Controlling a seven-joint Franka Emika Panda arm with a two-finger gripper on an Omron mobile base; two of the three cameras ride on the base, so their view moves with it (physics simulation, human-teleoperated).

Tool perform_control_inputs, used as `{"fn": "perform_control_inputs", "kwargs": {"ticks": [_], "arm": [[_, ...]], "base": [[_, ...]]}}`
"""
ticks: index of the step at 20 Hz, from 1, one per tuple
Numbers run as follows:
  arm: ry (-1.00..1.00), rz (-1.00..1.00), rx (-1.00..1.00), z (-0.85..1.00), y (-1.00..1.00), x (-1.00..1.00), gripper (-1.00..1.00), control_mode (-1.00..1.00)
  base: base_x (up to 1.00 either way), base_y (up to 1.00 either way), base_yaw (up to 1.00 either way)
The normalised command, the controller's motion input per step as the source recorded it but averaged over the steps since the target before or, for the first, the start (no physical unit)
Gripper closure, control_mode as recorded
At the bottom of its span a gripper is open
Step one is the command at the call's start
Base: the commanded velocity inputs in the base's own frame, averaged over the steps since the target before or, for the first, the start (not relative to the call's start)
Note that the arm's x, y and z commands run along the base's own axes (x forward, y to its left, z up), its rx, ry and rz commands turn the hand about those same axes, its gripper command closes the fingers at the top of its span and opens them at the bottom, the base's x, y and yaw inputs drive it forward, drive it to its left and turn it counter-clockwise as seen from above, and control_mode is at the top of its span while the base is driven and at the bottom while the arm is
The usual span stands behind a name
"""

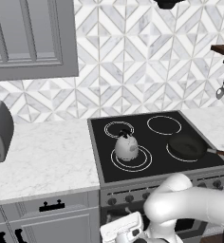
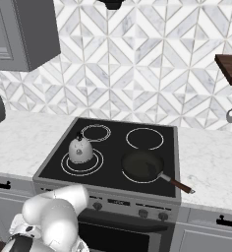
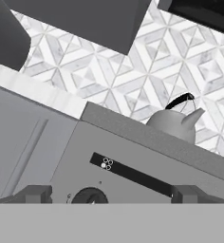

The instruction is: Pick the kettle from the counter and place it on a stove burner. Then turn the burner on.

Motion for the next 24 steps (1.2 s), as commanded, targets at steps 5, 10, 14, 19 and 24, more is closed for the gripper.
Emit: {"fn": "perform_control_inputs", "kwargs": {"ticks": [5, 10, 14, 19, 24], "arm": [[0.0, 0.17, 0.06, -0.13, -0.1, 0.28, -1.0, -1.0], [0.0, 0.14, 0.05, -0.06, -0.2, 0.3, -1.0, -1.0], [0.0, 0.1, 0.07, 0.0, -0.29, 0.34, -1.0, -1.0], [0.0, 0.08, 0.1, 0.01, -0.35, 0.35, -1.0, -1.0], [0.0, 0.07, 0.19, 0.04, -0.32, 0.32, -1.0, -1.0]], "base": [[0.0, 0.0, 0.0], [0.0, 0.0, 0.0], [0.0, 0.0, 0.0], [0.0, 0.0, 0.0], [0.0, 0.0, 0.0]]}}
